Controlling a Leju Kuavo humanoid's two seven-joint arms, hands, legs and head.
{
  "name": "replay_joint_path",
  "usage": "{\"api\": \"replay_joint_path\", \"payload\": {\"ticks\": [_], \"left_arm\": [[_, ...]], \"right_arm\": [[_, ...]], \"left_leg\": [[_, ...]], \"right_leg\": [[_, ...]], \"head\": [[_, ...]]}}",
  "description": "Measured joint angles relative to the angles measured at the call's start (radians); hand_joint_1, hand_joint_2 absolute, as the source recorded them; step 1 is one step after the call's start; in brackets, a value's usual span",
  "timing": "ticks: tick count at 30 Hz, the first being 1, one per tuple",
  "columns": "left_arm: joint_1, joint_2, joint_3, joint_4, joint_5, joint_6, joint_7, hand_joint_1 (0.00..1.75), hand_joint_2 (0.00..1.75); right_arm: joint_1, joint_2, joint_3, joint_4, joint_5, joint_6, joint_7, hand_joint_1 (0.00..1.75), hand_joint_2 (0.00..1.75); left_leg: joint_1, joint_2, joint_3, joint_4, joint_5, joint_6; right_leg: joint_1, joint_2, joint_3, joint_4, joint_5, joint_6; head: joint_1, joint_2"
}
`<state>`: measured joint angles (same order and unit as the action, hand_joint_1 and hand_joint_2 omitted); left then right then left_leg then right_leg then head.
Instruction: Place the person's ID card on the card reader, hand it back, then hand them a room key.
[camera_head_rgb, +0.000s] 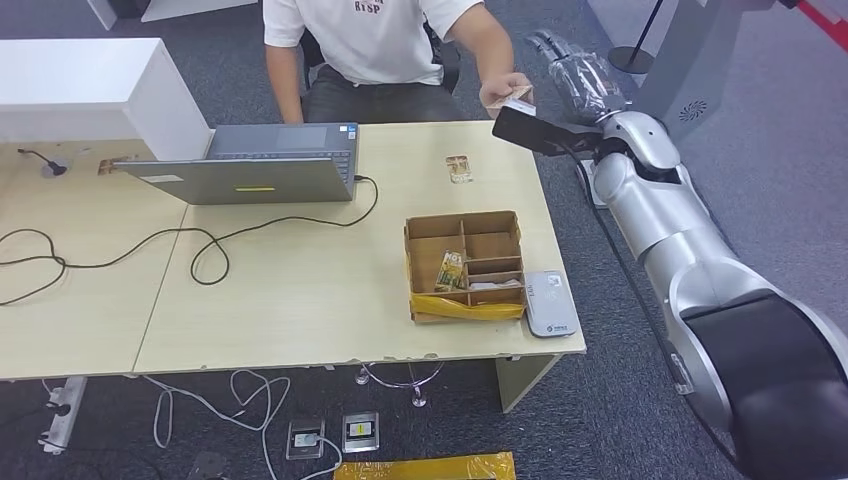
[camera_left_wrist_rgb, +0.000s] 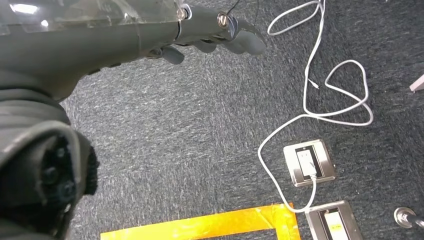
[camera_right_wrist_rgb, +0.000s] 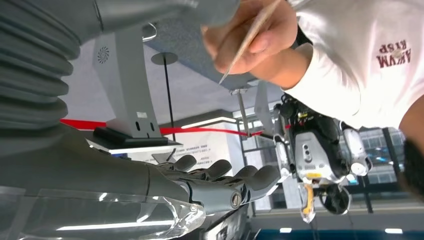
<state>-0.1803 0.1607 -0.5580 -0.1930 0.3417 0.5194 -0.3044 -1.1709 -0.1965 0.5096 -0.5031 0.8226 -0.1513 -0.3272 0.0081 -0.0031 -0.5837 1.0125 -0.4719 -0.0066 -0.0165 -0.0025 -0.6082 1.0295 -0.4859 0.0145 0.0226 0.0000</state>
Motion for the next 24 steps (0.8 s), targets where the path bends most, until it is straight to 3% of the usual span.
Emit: {"api": "replay_joint_path", "payload": {"ticks": [3, 7, 15, 19, 24], "left_arm": [[0.005, 0.0, 0.0, 0.0, 0.012, 0.016, -0.009, 0.0, 0.0], [0.019, -0.002, 0.0, 0.0, 0.033, 0.04, -0.028, 0.0, 0.0], [0.047, -0.007, 0.0, 0.001, 0.088, 0.063, -0.035, 0.0, 0.0], [0.049, -0.011, 0.0, 0.002, 0.113, 0.067, -0.029, 0.0, 0.0], [0.052, -0.015, 0.001, 0.002, 0.13, 0.071, -0.009, 0.0, 0.0]], "right_arm": [[0.0, -0.022, -0.006, 0.006, -0.043, -0.074, -0.012, 0.0, 0.0], [0.0, -0.089, -0.044, 0.006, -0.14, -0.204, -0.041, 0.0, 0.0], [0.053, -0.297, -0.209, 0.015, -0.437, -0.392, -0.08, 0.0, 0.0], [0.149, -0.389, -0.304, 0.031, -0.545, -0.443, -0.033, 0.0, 0.0], [0.359, -0.463, -0.42, 0.066, -0.637, -0.45, 0.036, 0.0, 0.0]], "left_leg": [[0.0, 0.0, 0.0, 0.0, 0.0, 0.0], [0.0, 0.0, 0.0, 0.001, 0.0, 0.0], [0.0, -0.002, 0.0, 0.002, -0.003, 0.002], [0.0, 0.0, 0.002, 0.002, -0.004, 0.003], [0.002, -0.002, 0.002, 0.002, -0.006, 0.003]], "right_leg": [[0.0, 0.0, 0.0, 0.0, 0.0, 0.0], [0.0, 0.0, 0.0, -0.001, 0.0, 0.0], [0.0, -0.002, 0.002, -0.003, 0.0, 0.001], [0.001, -0.001, 0.003, -0.005, -0.001, 0.001], [0.002, -0.003, 0.006, -0.005, -0.002, 0.003]], "head": [[0.0, 0.0], [0.0, 0.0], [0.0, 0.0], [0.0, 0.0], [0.0, 0.0]]}}
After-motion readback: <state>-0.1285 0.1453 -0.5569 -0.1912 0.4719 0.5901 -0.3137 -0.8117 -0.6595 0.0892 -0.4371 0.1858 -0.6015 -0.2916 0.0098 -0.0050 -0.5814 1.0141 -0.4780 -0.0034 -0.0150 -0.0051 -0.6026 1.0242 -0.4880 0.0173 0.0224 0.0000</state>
